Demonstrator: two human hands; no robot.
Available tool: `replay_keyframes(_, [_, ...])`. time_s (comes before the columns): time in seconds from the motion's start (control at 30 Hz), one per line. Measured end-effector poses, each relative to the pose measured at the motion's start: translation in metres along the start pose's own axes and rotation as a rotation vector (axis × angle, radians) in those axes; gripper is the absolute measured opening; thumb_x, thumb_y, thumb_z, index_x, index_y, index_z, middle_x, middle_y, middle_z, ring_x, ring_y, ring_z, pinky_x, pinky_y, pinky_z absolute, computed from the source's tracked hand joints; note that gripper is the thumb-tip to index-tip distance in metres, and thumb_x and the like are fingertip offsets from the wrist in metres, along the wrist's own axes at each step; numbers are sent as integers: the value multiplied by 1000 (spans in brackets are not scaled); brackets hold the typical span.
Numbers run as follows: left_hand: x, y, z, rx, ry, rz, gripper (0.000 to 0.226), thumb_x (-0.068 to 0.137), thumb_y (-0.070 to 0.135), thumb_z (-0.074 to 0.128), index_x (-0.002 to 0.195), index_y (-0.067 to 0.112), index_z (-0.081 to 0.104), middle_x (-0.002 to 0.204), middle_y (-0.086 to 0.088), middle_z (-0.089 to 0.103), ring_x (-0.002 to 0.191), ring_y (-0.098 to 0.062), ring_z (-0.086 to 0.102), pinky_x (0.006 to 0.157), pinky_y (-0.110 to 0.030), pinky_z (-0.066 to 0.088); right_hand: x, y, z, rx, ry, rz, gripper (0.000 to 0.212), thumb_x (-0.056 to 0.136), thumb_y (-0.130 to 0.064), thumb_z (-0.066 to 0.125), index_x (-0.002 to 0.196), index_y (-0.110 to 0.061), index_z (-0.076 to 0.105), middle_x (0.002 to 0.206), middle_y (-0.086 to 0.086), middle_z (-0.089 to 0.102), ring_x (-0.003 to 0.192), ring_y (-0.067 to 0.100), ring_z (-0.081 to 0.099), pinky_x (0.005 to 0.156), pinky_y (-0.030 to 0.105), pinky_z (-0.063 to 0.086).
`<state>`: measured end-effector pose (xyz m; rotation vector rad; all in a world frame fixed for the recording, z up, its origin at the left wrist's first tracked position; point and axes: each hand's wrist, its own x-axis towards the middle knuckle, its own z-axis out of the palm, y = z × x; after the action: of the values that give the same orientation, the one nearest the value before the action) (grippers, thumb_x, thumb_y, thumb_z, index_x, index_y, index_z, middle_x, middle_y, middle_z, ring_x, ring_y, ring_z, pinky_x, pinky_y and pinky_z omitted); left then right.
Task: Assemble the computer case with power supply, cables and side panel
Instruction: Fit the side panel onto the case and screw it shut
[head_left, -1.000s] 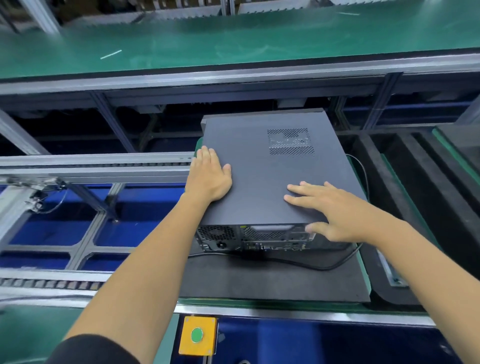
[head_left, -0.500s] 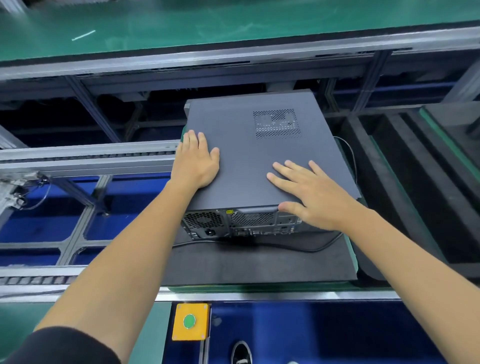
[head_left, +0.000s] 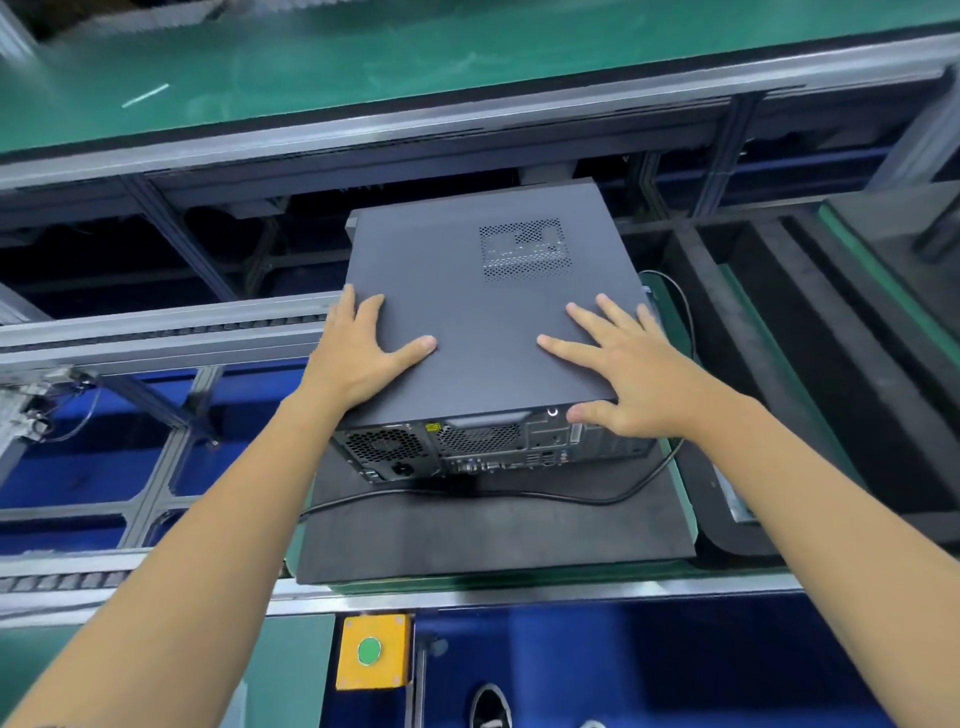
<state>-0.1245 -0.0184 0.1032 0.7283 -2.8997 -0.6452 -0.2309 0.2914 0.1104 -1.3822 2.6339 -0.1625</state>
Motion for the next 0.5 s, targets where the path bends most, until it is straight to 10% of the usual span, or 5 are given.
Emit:
replay_keyframes(0.2, [-8,3,-4,-160,54,-126,116,55,86,63,144,20,28,147,0,35,127,-24,46,94,-40,40,-27,15,11,452,70,356,135,55,-88,66,157,-36,-4,167,-7,-5,153,18,7,120,48,21])
replay_keyframes(0.4, [-47,-27,-10,-497,-124,-64,127,46,64,82,150,32,15,132,22,44,116,0,51,88,-15,38,-34,22,12,683,194,244,106,69,-44,85,151,-44,17,111,-64,35,101,-39,37,86,2,32])
replay_keyframes(0.5, [-62,-41,-11,-518,-223,-32,134,43,52,87,151,37,9,142,16,38,126,-10,45,101,-30,39,-36,23,16,742,239,298,99,70,-32,89,144,-42,24,98,-63,40,89,-41,39,69,-8,33])
